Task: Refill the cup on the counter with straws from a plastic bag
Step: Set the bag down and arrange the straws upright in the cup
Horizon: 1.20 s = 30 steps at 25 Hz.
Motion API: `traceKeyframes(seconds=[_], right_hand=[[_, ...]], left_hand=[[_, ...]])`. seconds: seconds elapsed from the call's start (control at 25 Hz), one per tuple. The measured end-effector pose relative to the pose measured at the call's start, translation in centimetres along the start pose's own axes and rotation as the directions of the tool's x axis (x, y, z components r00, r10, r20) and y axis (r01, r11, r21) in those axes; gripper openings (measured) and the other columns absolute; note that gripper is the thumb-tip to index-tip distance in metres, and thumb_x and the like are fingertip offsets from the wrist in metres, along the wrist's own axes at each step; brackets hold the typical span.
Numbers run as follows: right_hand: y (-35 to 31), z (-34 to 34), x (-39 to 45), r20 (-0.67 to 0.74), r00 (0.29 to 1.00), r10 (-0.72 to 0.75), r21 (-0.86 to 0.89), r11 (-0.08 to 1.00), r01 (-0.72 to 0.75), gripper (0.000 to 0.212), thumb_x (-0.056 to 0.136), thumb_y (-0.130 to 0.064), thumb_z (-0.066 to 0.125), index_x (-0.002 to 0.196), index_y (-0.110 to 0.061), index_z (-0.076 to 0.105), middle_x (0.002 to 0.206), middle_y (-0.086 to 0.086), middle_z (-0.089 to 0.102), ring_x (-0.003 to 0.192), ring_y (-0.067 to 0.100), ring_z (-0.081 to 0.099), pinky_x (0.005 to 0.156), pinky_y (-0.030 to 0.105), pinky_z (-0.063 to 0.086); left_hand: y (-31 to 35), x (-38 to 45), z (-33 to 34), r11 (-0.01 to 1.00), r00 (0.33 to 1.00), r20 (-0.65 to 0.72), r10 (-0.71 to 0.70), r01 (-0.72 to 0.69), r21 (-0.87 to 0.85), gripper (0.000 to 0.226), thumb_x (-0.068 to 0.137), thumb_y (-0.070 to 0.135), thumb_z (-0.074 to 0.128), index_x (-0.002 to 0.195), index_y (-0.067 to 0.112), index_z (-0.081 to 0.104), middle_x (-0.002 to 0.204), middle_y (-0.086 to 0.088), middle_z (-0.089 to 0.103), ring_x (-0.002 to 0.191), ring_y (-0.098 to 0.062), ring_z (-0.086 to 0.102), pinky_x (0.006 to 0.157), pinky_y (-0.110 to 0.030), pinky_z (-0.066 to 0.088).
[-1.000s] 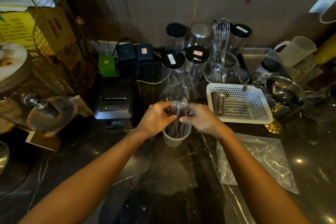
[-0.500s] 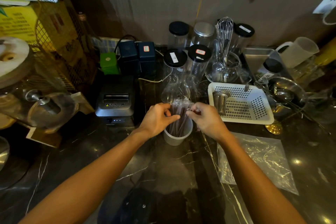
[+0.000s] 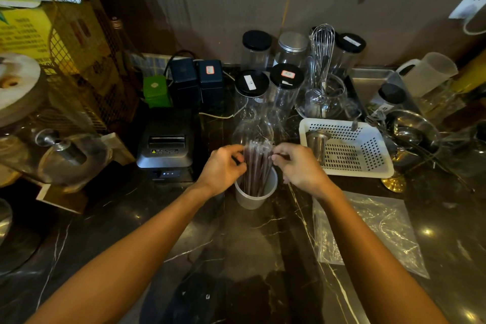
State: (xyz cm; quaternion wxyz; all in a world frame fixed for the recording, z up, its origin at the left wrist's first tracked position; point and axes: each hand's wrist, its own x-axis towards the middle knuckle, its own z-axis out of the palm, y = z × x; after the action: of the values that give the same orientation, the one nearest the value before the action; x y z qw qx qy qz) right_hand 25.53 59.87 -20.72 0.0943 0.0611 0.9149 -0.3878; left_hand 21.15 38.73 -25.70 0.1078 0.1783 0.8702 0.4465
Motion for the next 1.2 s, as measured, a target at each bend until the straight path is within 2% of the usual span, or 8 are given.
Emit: traceKeyframes(seconds=[0.08, 0.16, 0.4, 0.52, 0.6, 0.8, 1.0, 1.2], right_hand=[[1.0, 0.5, 0.3, 0.022, 0.999, 0.034, 0.069, 0.997, -0.035, 0.015, 0.106, -0.020, 0.058, 0.116, -0.016, 0.069, 0.097, -0.002, 0.069, 0.061, 0.009, 0.064, 0.052, 0.020, 0.054], [1.9, 0.8, 0.3, 0.045, 0.999, 0.025, 0.122, 0.992, -0.031, 0.017, 0.106, -0.019, 0.059, 0.115, -0.014, 0.072, 0.100, 0.007, 0.073, 0.060, 0.009, 0.064, 0.053, 0.022, 0.057], [3.0, 1.1, -0.2, 0.048, 0.999, -0.020, 0.151, 0.988, 0.012, 0.012, 0.098, -0.028, 0.072, 0.104, -0.019, 0.076, 0.097, 0.008, 0.073, 0.063, 0.011, 0.063, 0.049, 0.026, 0.052], [2.6, 1.7, 0.1, -0.003, 0.997, -0.073, 0.041, 0.996, 0.073, 0.013, 0.096, -0.033, 0.073, 0.096, -0.020, 0.076, 0.093, -0.008, 0.068, 0.082, 0.004, 0.063, 0.069, 0.025, 0.047], [2.1, 1.8, 0.5, -0.057, 0.992, -0.113, -0.058, 0.992, 0.110, 0.016, 0.098, -0.033, 0.071, 0.095, -0.018, 0.076, 0.090, -0.007, 0.067, 0.084, 0.007, 0.062, 0.074, 0.029, 0.047], [1.0, 0.6, 0.3, -0.076, 0.987, -0.143, -0.250, 0.961, 0.121, 0.026, 0.102, -0.035, 0.063, 0.086, -0.016, 0.068, 0.081, 0.000, 0.064, 0.072, 0.016, 0.061, 0.068, 0.042, 0.054], [0.4, -0.3, -1.3, -0.026, 0.980, -0.196, -0.263, 0.947, 0.182, 0.025, 0.102, -0.037, 0.062, 0.089, -0.016, 0.068, 0.083, -0.001, 0.060, 0.074, 0.015, 0.058, 0.066, 0.037, 0.047], [-0.7, 1.1, -0.5, 0.051, 0.976, -0.214, -0.419, 0.882, 0.215, 0.026, 0.101, -0.039, 0.064, 0.085, -0.019, 0.061, 0.087, -0.002, 0.059, 0.078, 0.018, 0.059, 0.070, 0.037, 0.048]], left_hand=[[-0.3, 0.2, 0.0, 1.000, 1.000, -0.009, -0.010, 0.010, -0.004, 0.023, 0.091, 0.006, 0.072, 0.113, 0.012, 0.073, 0.096, -0.001, 0.066, 0.075, -0.014, 0.069, 0.080, -0.033, 0.063], [-0.7, 0.3, -0.2, 0.999, 0.999, -0.007, -0.049, 0.048, -0.008, 0.021, 0.090, 0.010, 0.075, 0.111, 0.011, 0.073, 0.101, -0.005, 0.066, 0.079, -0.018, 0.069, 0.085, -0.040, 0.063], [-1.1, -0.1, -0.3, 0.998, 0.998, 0.014, -0.055, 0.055, -0.001, 0.024, 0.090, 0.022, 0.078, 0.113, 0.019, 0.074, 0.100, -0.004, 0.066, 0.086, -0.013, 0.066, 0.087, -0.034, 0.059], [-1.2, -0.2, -0.1, 1.000, 0.998, 0.049, -0.027, 0.026, 0.012, 0.025, 0.087, 0.032, 0.079, 0.110, 0.024, 0.074, 0.099, 0.000, 0.066, 0.089, -0.012, 0.066, 0.084, -0.032, 0.059], [-1.1, -0.3, 0.1, 0.999, 1.000, 0.021, 0.013, -0.014, 0.031, 0.026, 0.089, 0.033, 0.077, 0.113, 0.022, 0.075, 0.100, -0.001, 0.066, 0.087, -0.011, 0.066, 0.081, -0.029, 0.059], [-1.0, -0.2, -0.3, 0.999, 0.999, -0.016, 0.029, -0.029, 0.030, 0.016, 0.094, 0.031, 0.071, 0.102, 0.018, 0.075, 0.096, 0.000, 0.065, 0.081, -0.007, 0.066, 0.078, -0.027, 0.060], [-1.0, -0.1, -0.2, 0.999, 1.000, -0.002, 0.007, -0.006, 0.032, 0.013, 0.094, 0.030, 0.072, 0.094, 0.018, 0.076, 0.094, 0.000, 0.064, 0.079, -0.009, 0.064, 0.077, -0.029, 0.059], [-0.7, 0.0, 0.1, 0.994, 0.999, 0.016, 0.029, -0.030, 0.101, 0.019, 0.093, 0.033, 0.073, 0.099, 0.015, 0.076, 0.097, 0.001, 0.062, 0.080, -0.007, 0.060, 0.077, -0.028, 0.055]])
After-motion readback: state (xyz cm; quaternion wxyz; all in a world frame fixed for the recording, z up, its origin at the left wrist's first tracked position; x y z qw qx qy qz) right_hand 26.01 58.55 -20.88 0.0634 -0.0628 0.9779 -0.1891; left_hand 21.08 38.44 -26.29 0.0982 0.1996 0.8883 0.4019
